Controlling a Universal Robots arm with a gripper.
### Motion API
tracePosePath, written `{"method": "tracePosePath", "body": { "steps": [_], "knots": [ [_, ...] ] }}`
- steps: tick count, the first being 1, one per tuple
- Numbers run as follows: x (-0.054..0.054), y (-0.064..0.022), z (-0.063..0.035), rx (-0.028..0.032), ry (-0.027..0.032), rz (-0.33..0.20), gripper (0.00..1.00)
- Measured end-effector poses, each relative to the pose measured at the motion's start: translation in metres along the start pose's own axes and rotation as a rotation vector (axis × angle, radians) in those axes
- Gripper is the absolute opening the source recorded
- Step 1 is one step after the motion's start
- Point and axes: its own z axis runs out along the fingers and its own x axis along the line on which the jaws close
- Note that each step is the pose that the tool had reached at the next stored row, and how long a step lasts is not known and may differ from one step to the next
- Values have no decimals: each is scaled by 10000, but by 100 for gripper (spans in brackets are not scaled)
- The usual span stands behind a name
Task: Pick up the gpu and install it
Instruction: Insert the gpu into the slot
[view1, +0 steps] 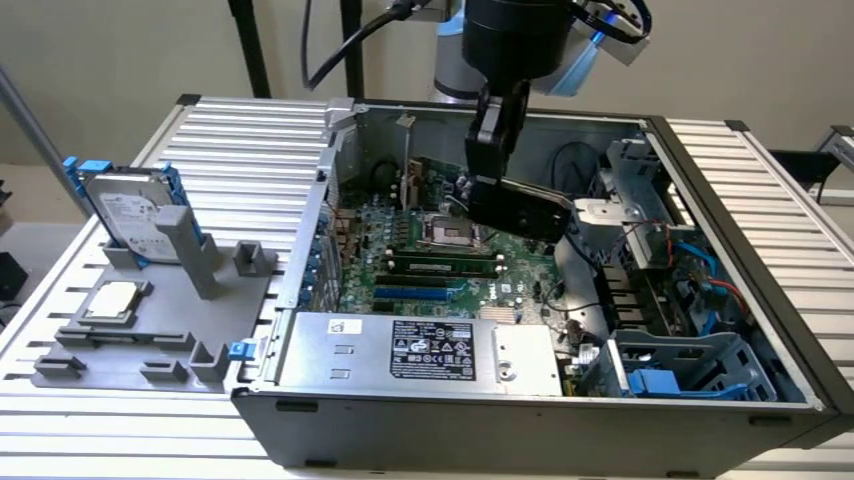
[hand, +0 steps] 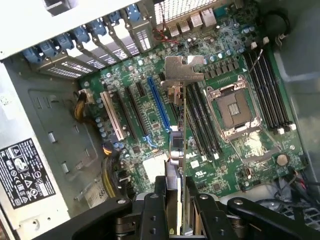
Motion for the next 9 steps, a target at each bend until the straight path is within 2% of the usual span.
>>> {"method": "tracePosePath", "body": {
  "steps": [6, 9],
  "knots": [
    [-2, 3, 76, 44, -53, -1087, 26],
    [-2, 6, 114, 65, -99, -1608, 26]
  ]
}}
